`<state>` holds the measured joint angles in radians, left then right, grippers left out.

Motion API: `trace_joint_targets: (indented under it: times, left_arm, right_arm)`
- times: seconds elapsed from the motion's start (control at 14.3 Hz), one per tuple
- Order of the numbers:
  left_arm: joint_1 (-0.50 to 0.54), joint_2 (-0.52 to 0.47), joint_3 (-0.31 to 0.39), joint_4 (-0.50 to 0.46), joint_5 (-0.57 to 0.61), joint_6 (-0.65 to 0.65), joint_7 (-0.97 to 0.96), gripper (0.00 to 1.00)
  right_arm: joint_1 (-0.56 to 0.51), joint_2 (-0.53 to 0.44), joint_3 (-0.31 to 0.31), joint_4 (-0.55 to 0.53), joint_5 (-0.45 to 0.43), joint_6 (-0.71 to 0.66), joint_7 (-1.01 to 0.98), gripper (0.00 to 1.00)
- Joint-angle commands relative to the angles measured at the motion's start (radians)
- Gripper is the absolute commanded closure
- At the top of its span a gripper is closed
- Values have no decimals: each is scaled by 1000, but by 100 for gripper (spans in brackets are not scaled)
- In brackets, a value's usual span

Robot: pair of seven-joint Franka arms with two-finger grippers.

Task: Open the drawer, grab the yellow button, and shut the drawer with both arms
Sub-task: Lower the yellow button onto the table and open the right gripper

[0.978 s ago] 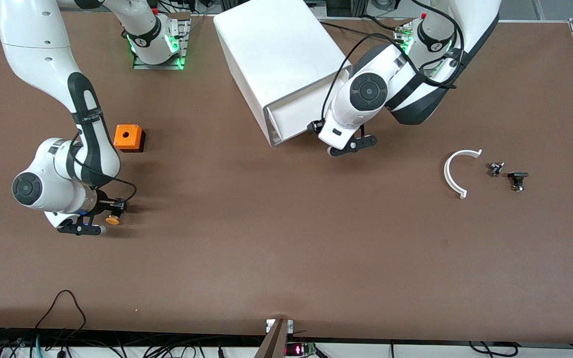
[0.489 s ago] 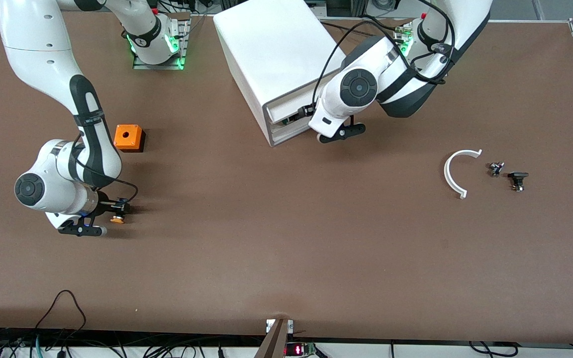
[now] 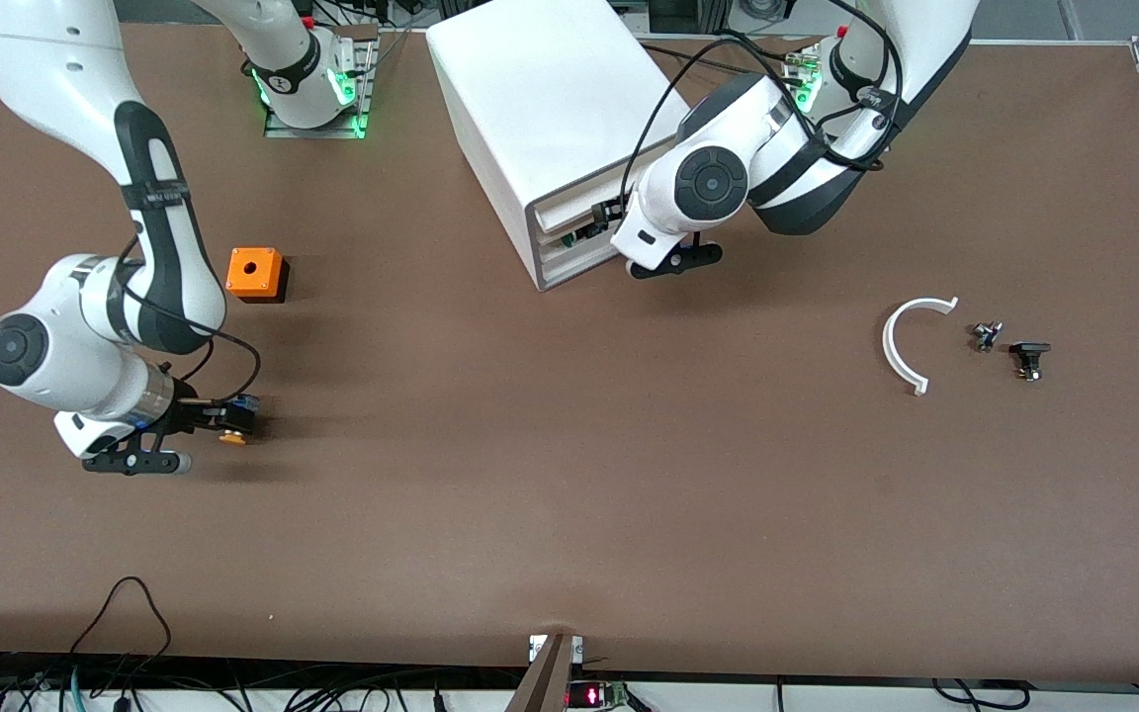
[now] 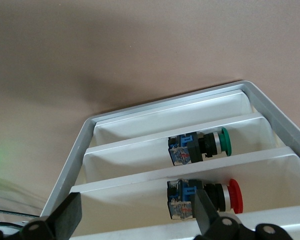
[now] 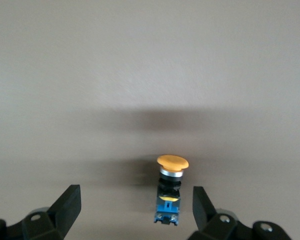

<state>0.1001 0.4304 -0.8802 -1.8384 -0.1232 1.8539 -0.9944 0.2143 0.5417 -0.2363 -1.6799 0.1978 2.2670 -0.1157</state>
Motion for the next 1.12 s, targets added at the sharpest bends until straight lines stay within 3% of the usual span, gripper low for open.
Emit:
trace_joint_targets:
  times: [0.0, 0.21, 0.56, 0.91, 1.05]
  left_arm:
    - [1, -2, -26, -1, -52, -32, 33, 0]
    - [-10, 4, -26, -1, -52, -30, 33, 0]
    - [-19, 17, -26, 1, -52, -25, 34, 0]
    - [-4, 33, -26, 13, -49, -27, 36, 0]
    - [-2, 33, -23, 33, -38, -30, 36, 0]
  right_arm:
    - [10, -103, 0, -17, -50, -52, -15, 1]
    - [13, -199, 3, -17, -105, -110, -25, 1]
    - [10, -307, 15, -17, -119, -213, 23, 1]
    - [-159, -434, 224, -17, -207, -368, 136, 1]
    - [-188, -465, 249, -17, -207, -405, 136, 1]
